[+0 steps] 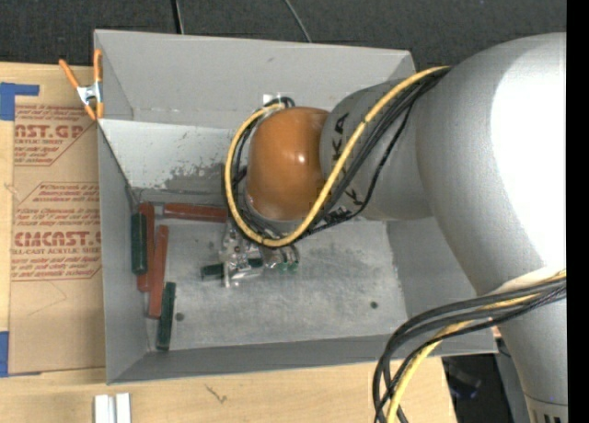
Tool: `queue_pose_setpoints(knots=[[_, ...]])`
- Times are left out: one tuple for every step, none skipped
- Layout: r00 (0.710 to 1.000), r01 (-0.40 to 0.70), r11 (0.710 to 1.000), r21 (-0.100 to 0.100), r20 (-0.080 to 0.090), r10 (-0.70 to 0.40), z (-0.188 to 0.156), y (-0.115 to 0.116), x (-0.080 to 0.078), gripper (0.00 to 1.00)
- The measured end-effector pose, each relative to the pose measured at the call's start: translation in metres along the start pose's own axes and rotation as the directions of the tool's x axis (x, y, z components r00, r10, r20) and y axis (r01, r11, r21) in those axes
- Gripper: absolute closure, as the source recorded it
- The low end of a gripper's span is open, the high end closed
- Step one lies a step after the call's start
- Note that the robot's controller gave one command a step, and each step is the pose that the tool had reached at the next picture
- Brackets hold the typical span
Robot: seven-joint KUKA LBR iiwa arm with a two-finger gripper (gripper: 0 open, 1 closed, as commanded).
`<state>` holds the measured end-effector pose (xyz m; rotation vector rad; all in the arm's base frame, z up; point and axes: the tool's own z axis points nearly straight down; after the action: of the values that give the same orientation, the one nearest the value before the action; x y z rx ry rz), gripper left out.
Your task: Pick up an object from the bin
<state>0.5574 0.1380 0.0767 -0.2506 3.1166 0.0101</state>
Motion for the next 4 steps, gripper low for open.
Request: queue_pose_setpoints(knots=[[1.0, 0.0, 1.0, 0.0, 0.0, 0.0, 0.0, 0.0, 0.0, 1.0], [1.0, 0.0, 1.0, 0.001, -0.007, 0.0, -0.004, 0.0, 0.002, 1.0], [1.0, 0.001, 1.0, 0.004, -0.021, -0.001, -0.022, -0.001, 0.006, 1.0], [1.0, 0.0, 1.0, 0.004, -0.014, 0.0, -0.042, -0.001, 0.003, 1.0]])
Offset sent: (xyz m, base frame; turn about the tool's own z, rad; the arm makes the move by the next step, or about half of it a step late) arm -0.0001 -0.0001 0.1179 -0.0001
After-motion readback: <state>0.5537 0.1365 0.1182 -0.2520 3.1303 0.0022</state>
